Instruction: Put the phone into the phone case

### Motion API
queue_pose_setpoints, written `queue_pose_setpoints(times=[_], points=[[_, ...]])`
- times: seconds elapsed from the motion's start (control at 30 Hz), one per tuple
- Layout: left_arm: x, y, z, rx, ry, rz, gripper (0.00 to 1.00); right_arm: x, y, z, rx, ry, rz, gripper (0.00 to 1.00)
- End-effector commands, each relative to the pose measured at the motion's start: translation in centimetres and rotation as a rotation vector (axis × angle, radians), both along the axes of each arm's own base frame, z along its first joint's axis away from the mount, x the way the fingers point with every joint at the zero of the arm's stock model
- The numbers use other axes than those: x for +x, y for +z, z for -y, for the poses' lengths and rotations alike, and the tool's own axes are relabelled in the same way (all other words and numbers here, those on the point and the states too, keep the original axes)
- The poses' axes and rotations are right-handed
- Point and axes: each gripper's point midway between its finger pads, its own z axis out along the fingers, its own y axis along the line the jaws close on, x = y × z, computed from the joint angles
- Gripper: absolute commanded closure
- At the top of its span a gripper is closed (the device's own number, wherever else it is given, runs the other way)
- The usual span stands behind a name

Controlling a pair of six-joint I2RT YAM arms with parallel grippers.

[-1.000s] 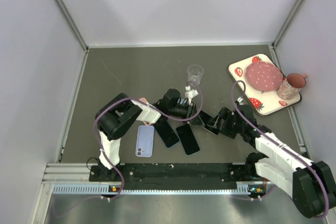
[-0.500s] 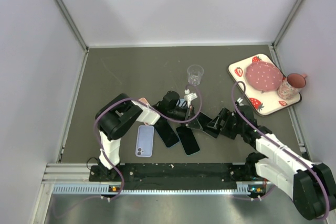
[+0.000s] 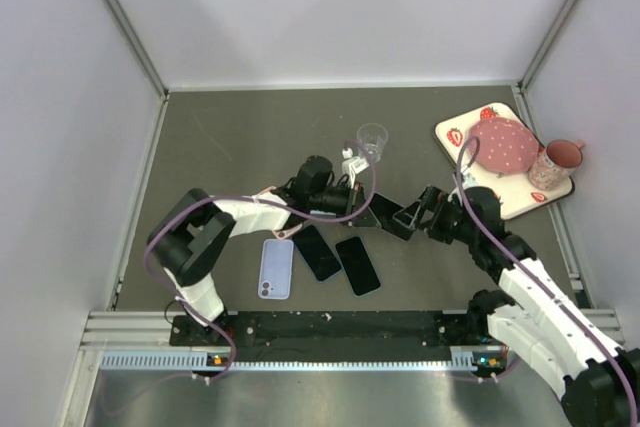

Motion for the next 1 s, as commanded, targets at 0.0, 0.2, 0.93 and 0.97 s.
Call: queue_pose_setpoints(times=[0.0,0.2,0.93,0.97], points=[[1.8,3.7,-1.3,-0.025,0.053,0.122,1.00,1.2,7.8,-1.3,0.064,0.072,0.240,0.04],[2.7,6.1,-4.9,-0.078,0.121,0.133,1.00,0.9,11.4,-2.1,0.094,0.146,0.361,0.01],[0.4,13.4,-16.3,-0.370,0.208,0.159,1.00,0.4,16.4,-9.1,0.417,0.496,0.494,0.02],[0.3,13.7,-16.5,-0.382,0.211,0.142,1.00,0.2,16.5,-9.6,0.425,0.510,0.493,0.02]])
